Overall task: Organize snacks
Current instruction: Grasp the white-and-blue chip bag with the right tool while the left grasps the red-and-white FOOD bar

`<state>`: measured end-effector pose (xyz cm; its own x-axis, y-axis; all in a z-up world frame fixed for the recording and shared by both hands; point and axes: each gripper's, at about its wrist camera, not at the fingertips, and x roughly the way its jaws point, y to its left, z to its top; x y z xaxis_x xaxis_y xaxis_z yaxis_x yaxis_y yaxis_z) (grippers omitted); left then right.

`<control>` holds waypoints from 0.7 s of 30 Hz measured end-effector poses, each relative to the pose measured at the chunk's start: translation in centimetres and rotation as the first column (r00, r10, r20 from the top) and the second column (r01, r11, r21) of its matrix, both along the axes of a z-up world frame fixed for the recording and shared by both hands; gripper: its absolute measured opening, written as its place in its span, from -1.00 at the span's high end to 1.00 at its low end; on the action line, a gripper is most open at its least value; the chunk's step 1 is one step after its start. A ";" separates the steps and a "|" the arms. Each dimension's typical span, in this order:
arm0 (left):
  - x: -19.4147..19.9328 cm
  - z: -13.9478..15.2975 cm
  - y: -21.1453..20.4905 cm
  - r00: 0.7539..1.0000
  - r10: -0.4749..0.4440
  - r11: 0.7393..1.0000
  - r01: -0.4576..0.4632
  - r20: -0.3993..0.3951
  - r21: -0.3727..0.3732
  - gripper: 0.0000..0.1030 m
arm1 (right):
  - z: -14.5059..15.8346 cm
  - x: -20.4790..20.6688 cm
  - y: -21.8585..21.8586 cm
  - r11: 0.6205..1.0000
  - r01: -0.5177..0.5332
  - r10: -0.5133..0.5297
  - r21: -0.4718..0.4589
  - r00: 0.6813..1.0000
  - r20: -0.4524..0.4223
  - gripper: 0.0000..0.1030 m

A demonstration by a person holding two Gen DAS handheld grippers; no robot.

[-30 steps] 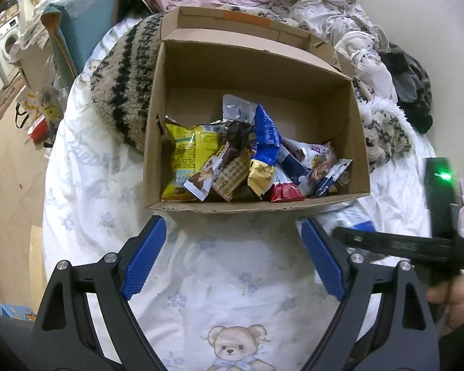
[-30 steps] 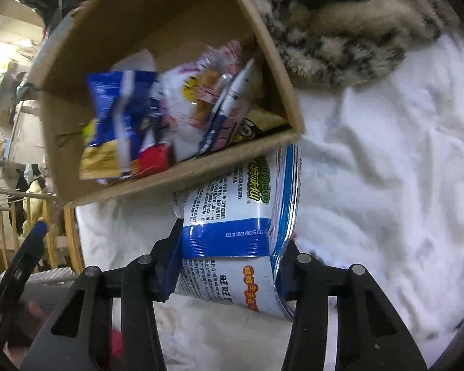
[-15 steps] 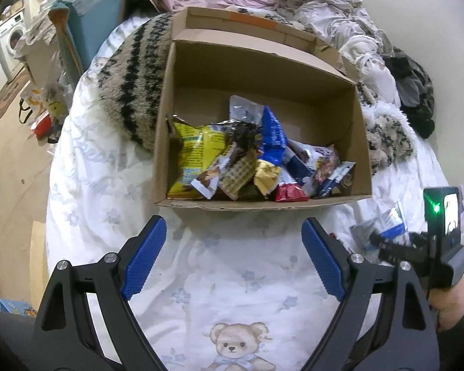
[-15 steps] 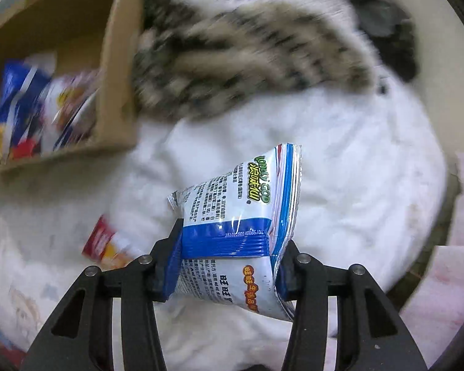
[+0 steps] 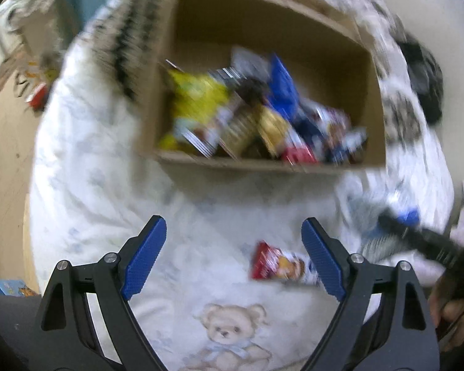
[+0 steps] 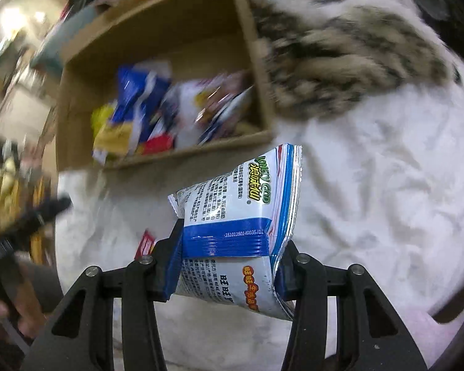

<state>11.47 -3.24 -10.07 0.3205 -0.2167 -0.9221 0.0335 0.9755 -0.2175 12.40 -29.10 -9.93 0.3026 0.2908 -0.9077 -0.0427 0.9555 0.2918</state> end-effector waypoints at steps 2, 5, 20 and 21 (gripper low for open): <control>-0.1 -2.0 -2.7 0.990 -0.110 0.993 0.113 -0.092 0.021 -0.69 | 0.2 -0.1 -1.5 0.998 0.067 -0.067 0.020 0.998 0.004 0.04; -1.0 -4.5 -5.1 0.969 -0.152 0.988 0.154 -0.194 -0.007 -0.69 | 0.6 -0.8 -3.7 0.986 0.155 -0.156 0.062 0.988 0.012 0.04; 0.0 -9.6 -12.9 0.929 -0.250 0.931 0.308 -0.274 0.194 -1.00 | 2.4 -0.9 -4.4 0.931 0.276 -0.293 0.238 0.955 0.042 0.04; 0.1 -9.6 -13.1 0.930 -0.246 0.932 0.304 -0.273 0.195 -1.00 | 2.5 -1.1 -4.5 0.931 0.274 -0.291 0.239 0.956 0.040 0.04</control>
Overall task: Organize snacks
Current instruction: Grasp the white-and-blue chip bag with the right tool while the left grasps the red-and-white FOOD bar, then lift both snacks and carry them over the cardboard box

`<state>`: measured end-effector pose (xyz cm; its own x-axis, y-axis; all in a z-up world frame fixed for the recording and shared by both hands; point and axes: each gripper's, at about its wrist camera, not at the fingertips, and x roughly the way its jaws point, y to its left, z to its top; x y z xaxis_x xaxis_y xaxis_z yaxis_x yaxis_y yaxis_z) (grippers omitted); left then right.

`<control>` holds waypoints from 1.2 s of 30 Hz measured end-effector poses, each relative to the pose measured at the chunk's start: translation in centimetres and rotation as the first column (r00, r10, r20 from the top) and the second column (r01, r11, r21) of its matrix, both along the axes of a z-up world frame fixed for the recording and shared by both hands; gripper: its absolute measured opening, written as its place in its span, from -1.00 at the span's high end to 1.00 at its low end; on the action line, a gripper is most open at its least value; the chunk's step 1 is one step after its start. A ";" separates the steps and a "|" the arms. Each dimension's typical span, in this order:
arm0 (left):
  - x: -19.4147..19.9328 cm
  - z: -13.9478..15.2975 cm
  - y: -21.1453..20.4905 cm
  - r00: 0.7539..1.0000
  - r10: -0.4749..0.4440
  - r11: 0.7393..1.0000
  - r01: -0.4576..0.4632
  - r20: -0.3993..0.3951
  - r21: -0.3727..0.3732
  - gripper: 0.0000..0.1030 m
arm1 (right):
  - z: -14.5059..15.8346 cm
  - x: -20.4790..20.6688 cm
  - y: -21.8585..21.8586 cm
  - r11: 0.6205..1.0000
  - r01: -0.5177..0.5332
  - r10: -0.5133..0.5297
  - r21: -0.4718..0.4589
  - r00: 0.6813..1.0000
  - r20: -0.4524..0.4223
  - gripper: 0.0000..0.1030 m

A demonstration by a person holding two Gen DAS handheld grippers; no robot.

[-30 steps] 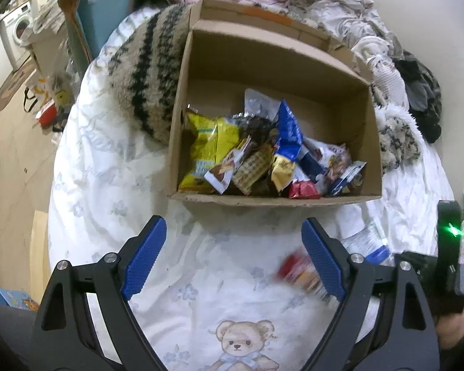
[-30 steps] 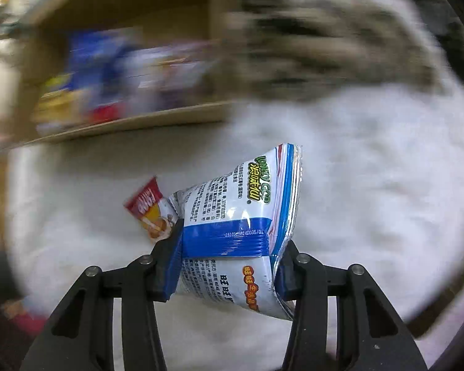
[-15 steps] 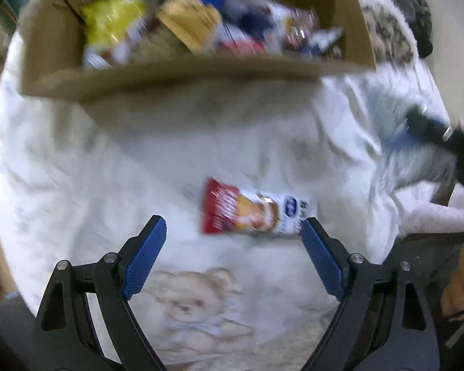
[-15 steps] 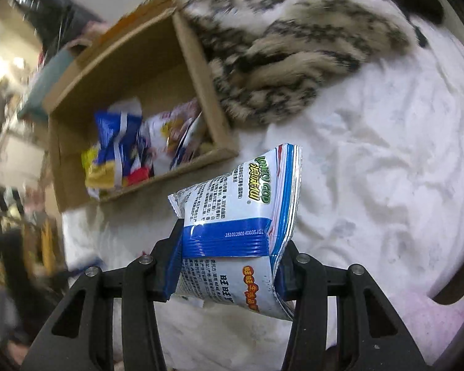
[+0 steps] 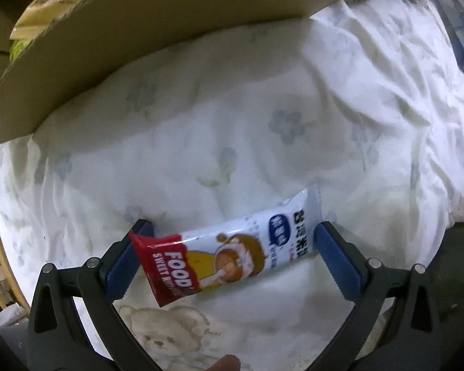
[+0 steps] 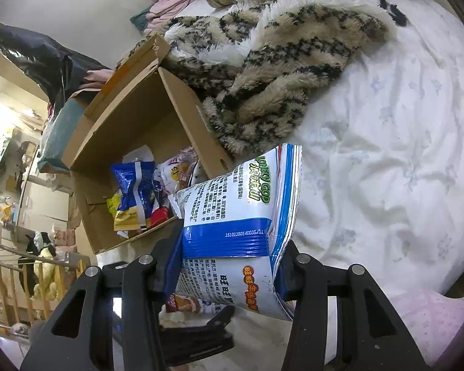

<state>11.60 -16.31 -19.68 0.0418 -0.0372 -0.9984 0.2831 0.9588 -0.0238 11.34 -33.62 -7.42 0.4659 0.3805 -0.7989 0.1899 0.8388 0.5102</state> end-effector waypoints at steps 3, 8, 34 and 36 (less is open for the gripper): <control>0.3 -0.1 -0.4 1.000 0.022 1.000 -0.022 -0.005 -0.002 -0.99 | 0.1 -0.1 -0.2 1.000 0.003 -0.003 0.005 1.000 -0.001 0.04; 0.4 1.0 0.0 0.998 0.068 0.996 -0.067 0.008 -0.051 -0.51 | -0.1 0.1 -0.2 1.000 0.008 -0.008 0.004 1.000 -0.003 0.03; 4.0 19.0 13.6 0.880 0.239 0.961 -0.152 0.410 -0.232 -0.41 | 5.2 1.0 2.2 0.990 -0.098 0.075 0.106 0.976 0.205 0.02; 5.2 19.3 14.7 0.875 0.253 0.955 -0.159 0.413 -0.249 -0.41 | 5.7 2.1 2.5 0.991 -0.098 0.076 0.090 0.973 0.219 0.02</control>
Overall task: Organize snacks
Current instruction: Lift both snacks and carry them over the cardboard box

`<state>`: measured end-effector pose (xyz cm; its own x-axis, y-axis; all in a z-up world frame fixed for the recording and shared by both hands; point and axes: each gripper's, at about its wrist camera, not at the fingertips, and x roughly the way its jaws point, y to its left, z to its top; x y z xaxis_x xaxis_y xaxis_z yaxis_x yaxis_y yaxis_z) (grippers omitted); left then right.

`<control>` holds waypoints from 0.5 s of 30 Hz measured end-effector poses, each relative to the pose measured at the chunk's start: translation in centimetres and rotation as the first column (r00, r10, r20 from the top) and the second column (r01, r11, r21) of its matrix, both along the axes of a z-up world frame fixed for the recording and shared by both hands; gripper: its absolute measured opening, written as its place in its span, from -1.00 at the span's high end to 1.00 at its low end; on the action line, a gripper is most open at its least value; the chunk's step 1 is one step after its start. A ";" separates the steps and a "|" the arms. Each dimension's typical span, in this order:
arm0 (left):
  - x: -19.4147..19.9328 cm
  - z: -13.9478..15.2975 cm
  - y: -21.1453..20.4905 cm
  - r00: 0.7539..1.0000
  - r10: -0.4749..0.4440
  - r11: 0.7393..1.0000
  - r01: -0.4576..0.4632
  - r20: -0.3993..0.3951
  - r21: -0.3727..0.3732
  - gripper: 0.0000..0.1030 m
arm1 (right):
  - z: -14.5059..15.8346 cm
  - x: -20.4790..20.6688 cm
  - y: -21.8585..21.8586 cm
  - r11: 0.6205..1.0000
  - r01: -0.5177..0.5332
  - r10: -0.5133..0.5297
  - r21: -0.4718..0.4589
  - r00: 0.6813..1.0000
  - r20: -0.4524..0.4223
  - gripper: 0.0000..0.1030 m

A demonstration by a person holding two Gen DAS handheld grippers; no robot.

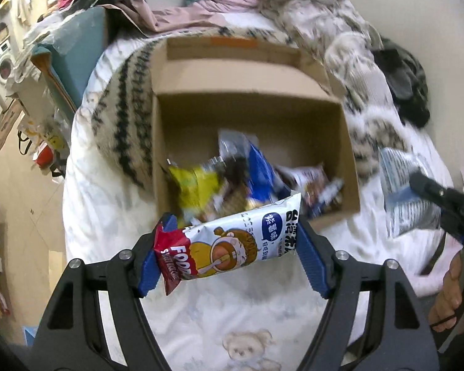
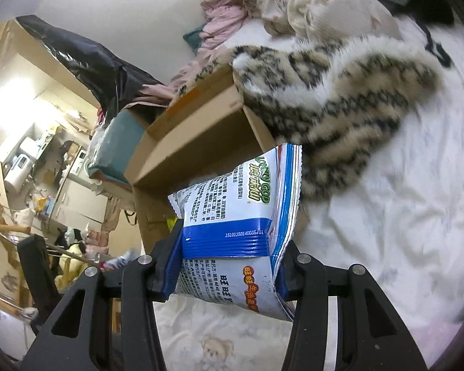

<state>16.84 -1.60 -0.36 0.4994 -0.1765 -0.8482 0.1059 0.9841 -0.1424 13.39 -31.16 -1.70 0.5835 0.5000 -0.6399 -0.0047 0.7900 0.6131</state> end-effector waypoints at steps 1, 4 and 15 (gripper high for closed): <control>0.5 0.0 0.4 1.000 0.000 1.000 0.000 -0.002 -0.006 -0.41 | 0.1 0.6 0.1 1.000 -0.002 0.002 0.005 1.000 0.005 0.02; 2.0 -0.9 0.6 1.000 -0.005 1.000 0.005 -0.011 -0.007 -0.42 | 0.1 2.3 1.0 1.000 -0.015 0.016 -0.013 1.000 0.010 0.02; 4.4 -5.8 0.7 0.997 -0.007 0.999 0.003 -0.075 -0.049 -0.42 | -4.8 7.2 4.9 0.994 -0.102 0.098 -0.032 0.990 -0.106 0.01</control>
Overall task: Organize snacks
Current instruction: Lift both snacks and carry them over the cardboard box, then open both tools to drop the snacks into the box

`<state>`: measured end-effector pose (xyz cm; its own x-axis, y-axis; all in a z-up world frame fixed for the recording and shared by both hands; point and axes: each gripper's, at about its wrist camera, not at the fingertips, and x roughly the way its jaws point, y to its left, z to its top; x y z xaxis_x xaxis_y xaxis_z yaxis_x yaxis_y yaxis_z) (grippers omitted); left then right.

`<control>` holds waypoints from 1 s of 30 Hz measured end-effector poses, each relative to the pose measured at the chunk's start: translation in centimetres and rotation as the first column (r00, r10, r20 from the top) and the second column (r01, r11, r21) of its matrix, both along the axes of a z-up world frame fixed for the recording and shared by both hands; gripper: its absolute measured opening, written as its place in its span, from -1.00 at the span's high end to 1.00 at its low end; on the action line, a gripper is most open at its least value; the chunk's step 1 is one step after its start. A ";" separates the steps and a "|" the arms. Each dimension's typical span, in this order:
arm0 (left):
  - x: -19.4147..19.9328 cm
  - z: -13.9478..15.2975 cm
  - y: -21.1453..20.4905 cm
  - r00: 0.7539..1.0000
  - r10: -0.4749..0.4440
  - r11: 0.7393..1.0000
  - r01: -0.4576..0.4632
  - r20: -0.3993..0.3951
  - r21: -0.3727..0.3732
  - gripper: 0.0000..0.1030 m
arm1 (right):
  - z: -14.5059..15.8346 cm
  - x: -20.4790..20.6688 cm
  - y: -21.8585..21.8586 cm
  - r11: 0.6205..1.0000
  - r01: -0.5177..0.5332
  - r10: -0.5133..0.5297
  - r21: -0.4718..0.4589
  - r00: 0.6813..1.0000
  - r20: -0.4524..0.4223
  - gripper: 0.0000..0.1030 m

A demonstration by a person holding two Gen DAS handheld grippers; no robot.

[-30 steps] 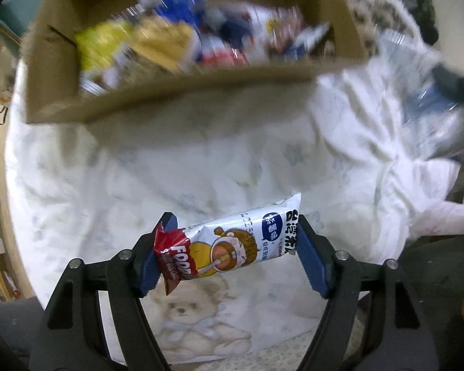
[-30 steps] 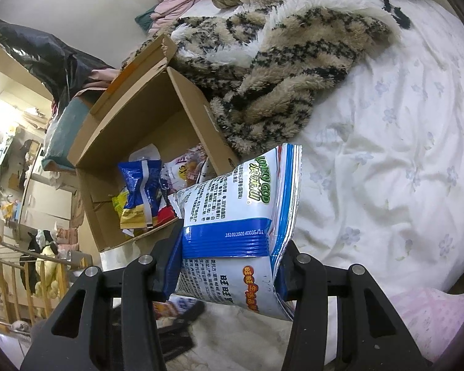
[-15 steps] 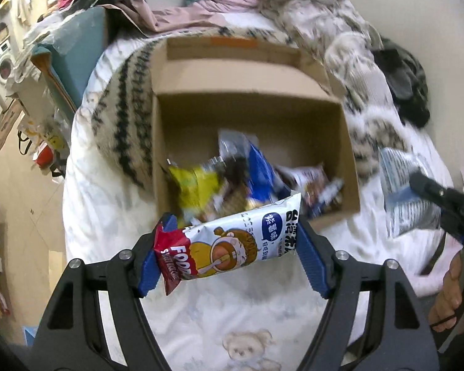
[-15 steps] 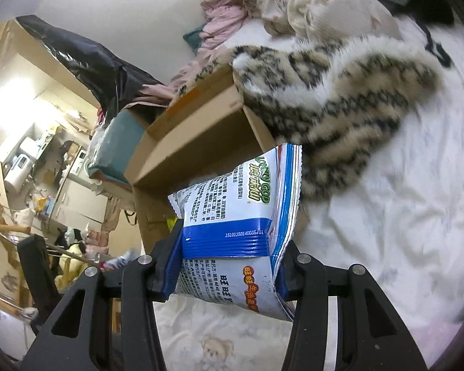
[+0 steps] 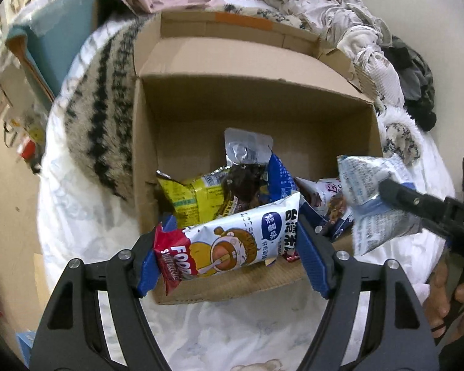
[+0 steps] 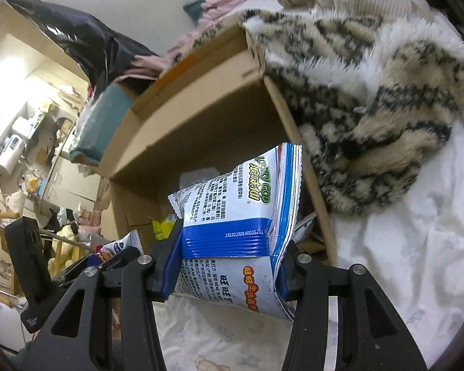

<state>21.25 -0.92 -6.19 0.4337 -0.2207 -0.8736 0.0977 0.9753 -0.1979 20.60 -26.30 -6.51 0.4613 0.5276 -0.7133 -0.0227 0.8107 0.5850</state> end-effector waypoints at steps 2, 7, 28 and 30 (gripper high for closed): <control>0.3 -0.1 0.0 1.000 0.009 1.000 -0.009 0.002 0.004 -0.42 | -0.4 0.2 0.7 1.000 -0.016 0.015 -0.012 1.000 -0.006 0.00; 0.3 -0.2 -0.6 0.999 0.006 0.997 -0.009 0.040 0.075 -0.43 | -1.0 0.5 2.0 0.998 -0.033 0.032 -0.052 0.999 -0.006 -0.02; -1.3 1.6 -0.3 0.992 0.024 0.996 -0.035 0.126 0.087 -0.98 | 0.2 0.3 3.2 0.979 -0.038 0.052 -0.201 0.997 0.063 -0.83; -1.6 2.0 -0.1 0.990 0.030 0.996 -0.041 0.137 0.078 -0.98 | 0.6 0.2 3.0 0.978 -0.030 0.046 -0.204 0.996 0.073 -0.83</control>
<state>19.66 -1.05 -4.19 0.5555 -0.1341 -0.8206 0.0834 0.9909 -0.1056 20.81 -23.32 -5.91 0.5015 0.3935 -0.7705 -0.0940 0.9101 0.4037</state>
